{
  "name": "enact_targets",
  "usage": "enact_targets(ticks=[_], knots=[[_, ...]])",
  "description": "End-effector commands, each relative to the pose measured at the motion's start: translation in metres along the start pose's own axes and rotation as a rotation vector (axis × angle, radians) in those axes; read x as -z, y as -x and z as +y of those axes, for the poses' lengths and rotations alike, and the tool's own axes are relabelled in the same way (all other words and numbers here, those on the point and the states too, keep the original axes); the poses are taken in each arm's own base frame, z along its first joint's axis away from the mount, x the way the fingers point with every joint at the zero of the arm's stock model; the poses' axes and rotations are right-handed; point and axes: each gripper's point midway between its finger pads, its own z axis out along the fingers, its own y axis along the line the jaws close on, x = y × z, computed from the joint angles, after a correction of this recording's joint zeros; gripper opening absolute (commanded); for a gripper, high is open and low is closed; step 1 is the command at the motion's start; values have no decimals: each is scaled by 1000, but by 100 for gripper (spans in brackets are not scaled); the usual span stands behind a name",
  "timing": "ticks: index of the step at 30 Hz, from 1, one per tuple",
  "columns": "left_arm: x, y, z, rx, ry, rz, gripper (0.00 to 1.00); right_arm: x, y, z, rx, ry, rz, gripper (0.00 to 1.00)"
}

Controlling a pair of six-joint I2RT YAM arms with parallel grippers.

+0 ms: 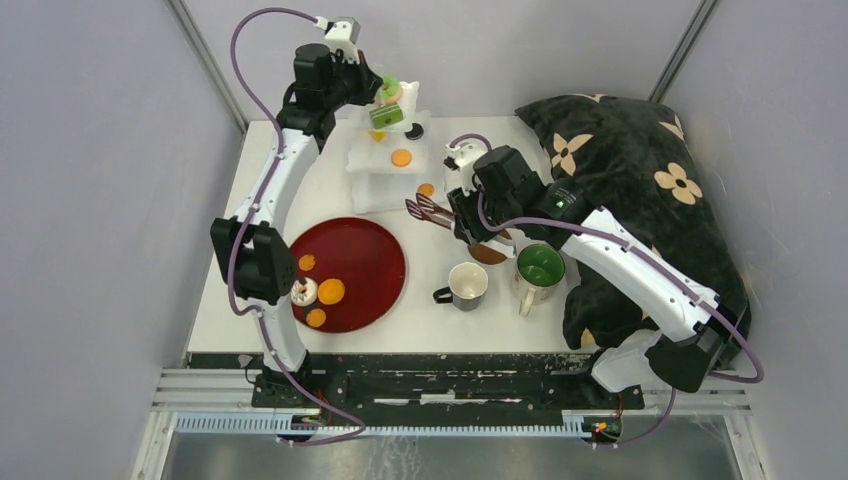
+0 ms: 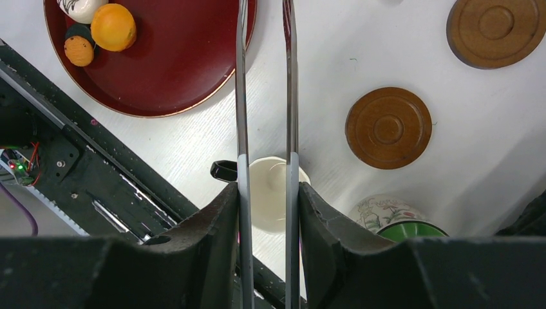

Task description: Serve the afternoon tea

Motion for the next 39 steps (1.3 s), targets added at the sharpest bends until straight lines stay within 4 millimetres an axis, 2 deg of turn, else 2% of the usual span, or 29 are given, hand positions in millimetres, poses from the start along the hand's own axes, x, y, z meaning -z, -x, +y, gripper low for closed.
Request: enact_targets(ticks=[1, 6, 10, 18, 20, 25, 30, 39], knots=[[26, 55, -7, 44, 107, -158, 3, 8, 22, 0, -45, -1, -126, 40], [24, 50, -2, 60, 202, -155, 3, 4, 11, -1, -52, -5, -112, 40], [24, 47, 2, 147, 257, -175, 3, 3, 7, -2, -58, -3, -111, 40], [22, 39, -11, 210, 260, -192, 4, 10, -1, -4, -55, -10, -114, 38], [23, 40, -14, 222, 245, -198, 12, 13, -2, -4, -56, -7, -117, 37], [25, 41, -16, 221, 245, -187, 45, 14, -5, -3, -72, 2, -129, 37], [31, 41, -15, 215, 253, -182, 58, 11, -11, 0, -81, 17, -115, 37], [56, 52, -18, 176, 268, -195, 80, 6, -11, 9, -90, 45, -118, 37]])
